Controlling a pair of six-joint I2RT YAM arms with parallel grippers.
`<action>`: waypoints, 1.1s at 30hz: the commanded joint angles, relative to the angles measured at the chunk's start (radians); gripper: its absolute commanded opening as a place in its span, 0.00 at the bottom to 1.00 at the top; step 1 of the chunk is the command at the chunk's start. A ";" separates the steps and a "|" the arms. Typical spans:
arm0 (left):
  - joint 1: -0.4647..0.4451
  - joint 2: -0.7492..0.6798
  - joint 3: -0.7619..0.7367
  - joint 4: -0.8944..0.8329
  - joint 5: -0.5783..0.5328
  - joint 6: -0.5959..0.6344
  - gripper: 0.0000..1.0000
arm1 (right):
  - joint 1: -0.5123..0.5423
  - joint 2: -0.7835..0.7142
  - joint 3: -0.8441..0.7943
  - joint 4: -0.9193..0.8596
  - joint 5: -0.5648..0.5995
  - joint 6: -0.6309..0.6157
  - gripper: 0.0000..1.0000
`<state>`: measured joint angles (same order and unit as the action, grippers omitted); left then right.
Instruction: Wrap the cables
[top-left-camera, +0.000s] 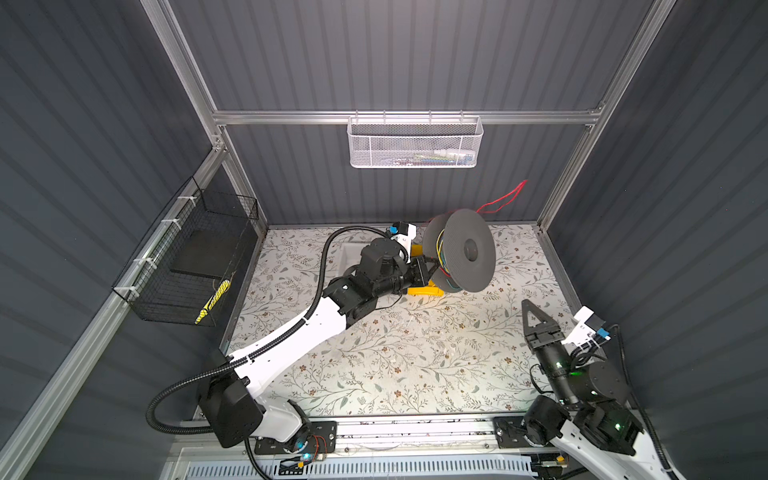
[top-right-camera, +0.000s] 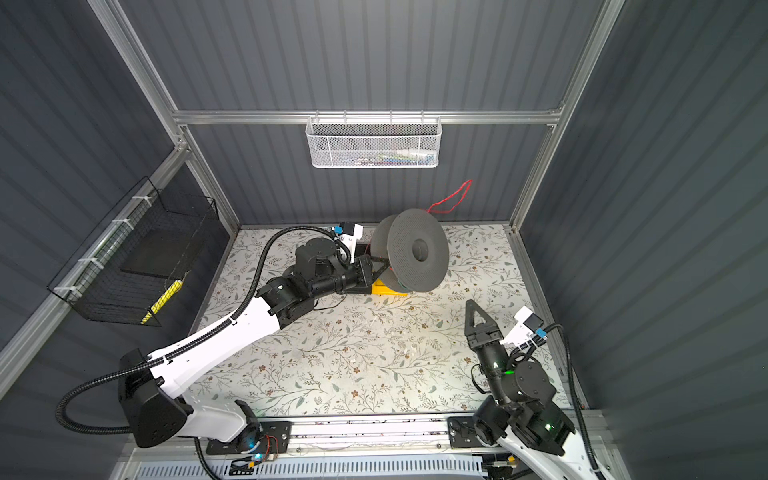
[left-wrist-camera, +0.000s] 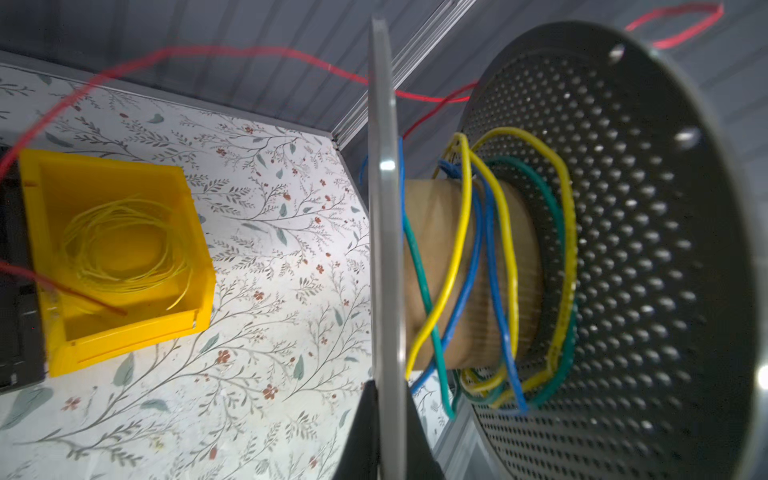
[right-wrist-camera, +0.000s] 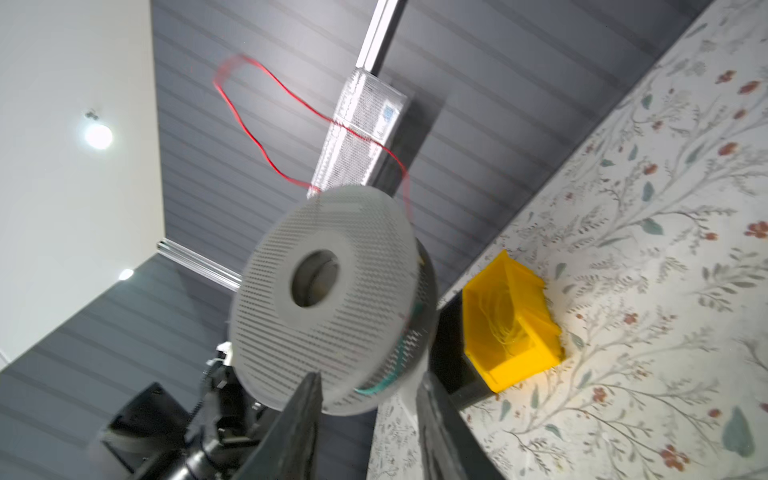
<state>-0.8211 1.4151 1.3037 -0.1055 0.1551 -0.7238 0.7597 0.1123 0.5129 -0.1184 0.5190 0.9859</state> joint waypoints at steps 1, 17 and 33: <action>0.005 -0.059 0.075 -0.045 0.048 0.126 0.00 | -0.005 0.067 0.154 -0.088 -0.037 -0.152 0.45; 0.004 -0.146 0.136 -0.439 0.052 0.350 0.00 | -0.220 0.591 0.750 -0.490 -0.580 -0.358 0.73; 0.005 -0.293 0.036 -0.512 -0.123 0.347 0.00 | -0.781 0.599 0.355 -0.003 -1.459 0.160 0.80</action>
<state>-0.8173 1.1580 1.3403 -0.6807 0.0650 -0.3840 -0.0113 0.7395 0.8776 -0.2085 -0.8261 1.0924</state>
